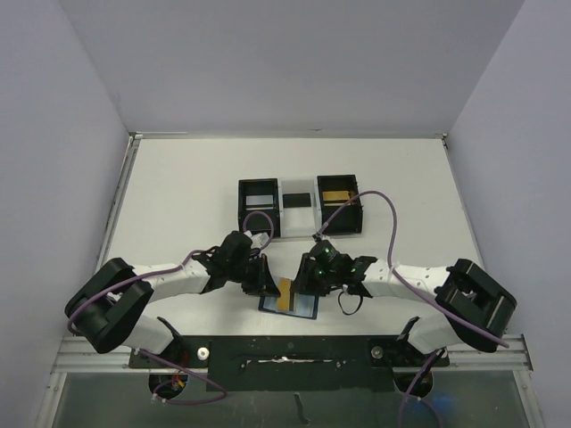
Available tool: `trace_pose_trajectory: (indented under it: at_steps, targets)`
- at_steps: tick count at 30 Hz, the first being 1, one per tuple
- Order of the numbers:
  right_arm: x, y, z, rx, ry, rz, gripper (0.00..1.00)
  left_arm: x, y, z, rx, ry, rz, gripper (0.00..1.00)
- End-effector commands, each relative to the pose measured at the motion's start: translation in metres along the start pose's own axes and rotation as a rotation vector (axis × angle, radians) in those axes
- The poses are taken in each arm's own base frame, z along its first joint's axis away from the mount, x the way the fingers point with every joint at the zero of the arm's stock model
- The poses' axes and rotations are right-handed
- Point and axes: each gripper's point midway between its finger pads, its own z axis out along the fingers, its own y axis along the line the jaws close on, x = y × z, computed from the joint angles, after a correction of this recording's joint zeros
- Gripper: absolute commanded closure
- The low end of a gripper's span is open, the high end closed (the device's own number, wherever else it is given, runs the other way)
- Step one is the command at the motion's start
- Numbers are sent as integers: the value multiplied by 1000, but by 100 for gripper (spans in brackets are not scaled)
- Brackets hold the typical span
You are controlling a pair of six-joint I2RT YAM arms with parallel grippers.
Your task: Take the credit cards out of the card holder
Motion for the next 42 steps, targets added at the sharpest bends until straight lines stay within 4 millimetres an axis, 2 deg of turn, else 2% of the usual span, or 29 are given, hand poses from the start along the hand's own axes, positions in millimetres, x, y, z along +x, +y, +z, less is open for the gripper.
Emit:
trace_pose_trajectory:
  at_steps: [1,5,12,17,18,22,27,31,35,42]
  targets:
    - [4,-15,-5,41,-21,21,67,-16,-14,-3,28,-45,29,100]
    - [10,-29,-4,78,-11,38,67,-17,-16,-5,36,-63,28,100]
    - [9,-23,-3,51,-17,38,71,-12,-35,-1,165,-47,-4,84]
    - [9,-22,-3,40,-20,45,74,-7,-39,2,214,-37,-40,83]
    - [9,-21,-4,37,-23,47,74,-6,-37,3,208,-32,-44,83]
    - [8,-24,-6,46,-29,44,75,-6,-27,5,143,-28,-43,100]
    - [4,-43,-13,141,-49,20,75,-19,-12,-8,-6,-102,-7,100]
    - [2,-43,-19,142,-51,-12,75,-25,-12,-19,-26,-149,8,100]
    - [-4,-25,-25,86,-48,-75,74,-28,-17,-24,-17,-164,25,100]
    - [-27,29,-34,-37,-73,-131,74,-43,-22,-41,-56,-246,48,100]
